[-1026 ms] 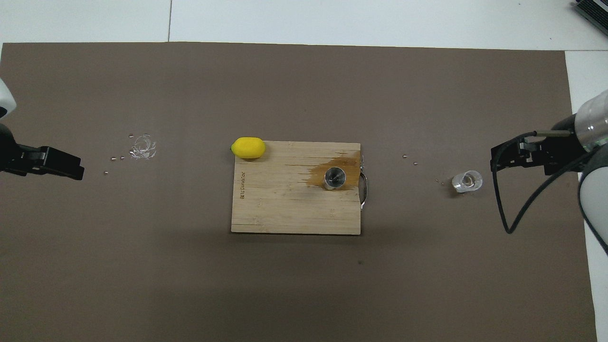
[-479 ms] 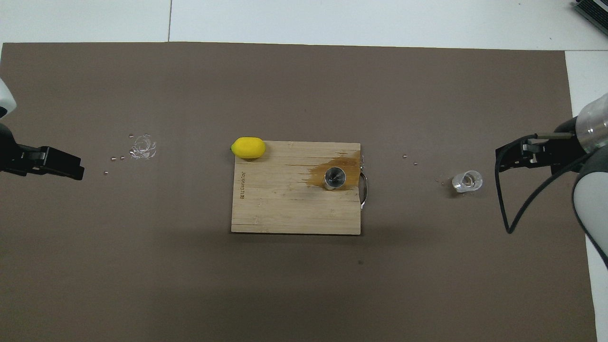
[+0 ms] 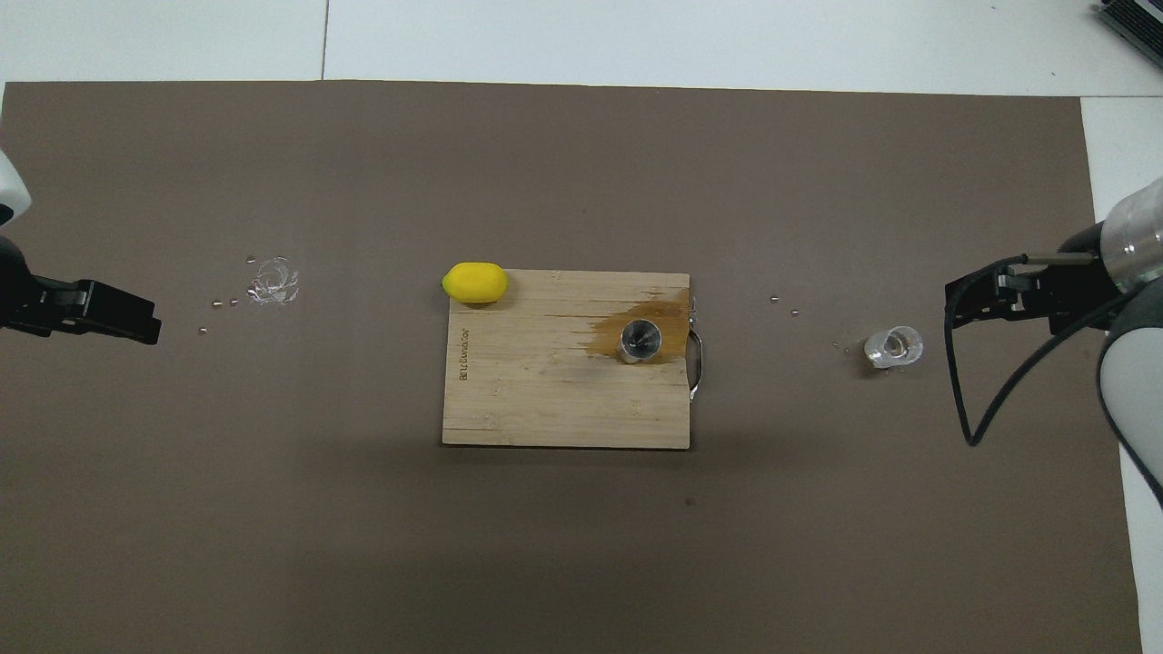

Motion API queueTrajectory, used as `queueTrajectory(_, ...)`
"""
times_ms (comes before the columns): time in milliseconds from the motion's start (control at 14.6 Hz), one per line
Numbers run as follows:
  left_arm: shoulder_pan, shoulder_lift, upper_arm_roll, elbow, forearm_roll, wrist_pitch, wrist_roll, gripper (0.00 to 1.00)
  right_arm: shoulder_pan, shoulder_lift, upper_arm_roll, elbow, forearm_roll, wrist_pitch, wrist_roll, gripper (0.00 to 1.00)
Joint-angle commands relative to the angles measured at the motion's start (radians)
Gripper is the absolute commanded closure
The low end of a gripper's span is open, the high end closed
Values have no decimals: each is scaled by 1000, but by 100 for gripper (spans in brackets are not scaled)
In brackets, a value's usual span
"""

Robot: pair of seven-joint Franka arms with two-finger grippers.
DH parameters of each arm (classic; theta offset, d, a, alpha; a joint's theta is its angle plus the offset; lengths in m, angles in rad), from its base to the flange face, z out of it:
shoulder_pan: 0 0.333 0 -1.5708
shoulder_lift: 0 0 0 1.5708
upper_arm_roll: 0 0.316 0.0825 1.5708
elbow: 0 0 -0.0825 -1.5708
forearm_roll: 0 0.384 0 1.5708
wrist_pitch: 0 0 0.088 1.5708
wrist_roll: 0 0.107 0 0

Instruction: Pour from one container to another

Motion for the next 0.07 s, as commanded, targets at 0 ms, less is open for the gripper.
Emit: queueTrajectory(0, 6, -10, -7, -8, 15, -5, 1, 0, -15, -21, 6, -29, 20, 23, 7, 0)
